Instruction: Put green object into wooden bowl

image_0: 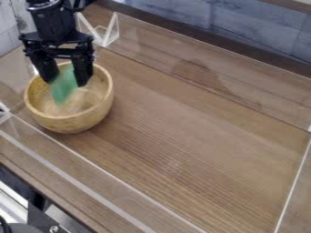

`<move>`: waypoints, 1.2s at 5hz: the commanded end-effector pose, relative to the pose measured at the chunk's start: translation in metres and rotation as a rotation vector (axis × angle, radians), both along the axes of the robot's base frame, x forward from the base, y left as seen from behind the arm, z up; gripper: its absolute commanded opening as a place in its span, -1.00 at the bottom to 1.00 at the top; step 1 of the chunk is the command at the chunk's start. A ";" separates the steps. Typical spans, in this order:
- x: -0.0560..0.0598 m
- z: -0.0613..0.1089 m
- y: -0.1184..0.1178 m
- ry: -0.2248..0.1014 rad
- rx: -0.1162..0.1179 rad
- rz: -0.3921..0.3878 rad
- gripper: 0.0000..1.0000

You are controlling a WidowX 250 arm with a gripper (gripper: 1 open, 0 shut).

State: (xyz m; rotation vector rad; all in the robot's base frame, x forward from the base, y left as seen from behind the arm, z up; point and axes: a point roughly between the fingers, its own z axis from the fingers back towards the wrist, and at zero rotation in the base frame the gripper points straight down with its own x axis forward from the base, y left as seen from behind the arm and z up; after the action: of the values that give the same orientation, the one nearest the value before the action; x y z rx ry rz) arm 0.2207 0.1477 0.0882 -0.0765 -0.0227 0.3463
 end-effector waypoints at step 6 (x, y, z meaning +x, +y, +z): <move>-0.012 0.000 -0.025 -0.026 0.029 0.030 1.00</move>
State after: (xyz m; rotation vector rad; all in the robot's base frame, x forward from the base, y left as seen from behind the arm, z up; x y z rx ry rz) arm 0.2049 0.1200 0.0779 -0.0690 -0.0114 0.3723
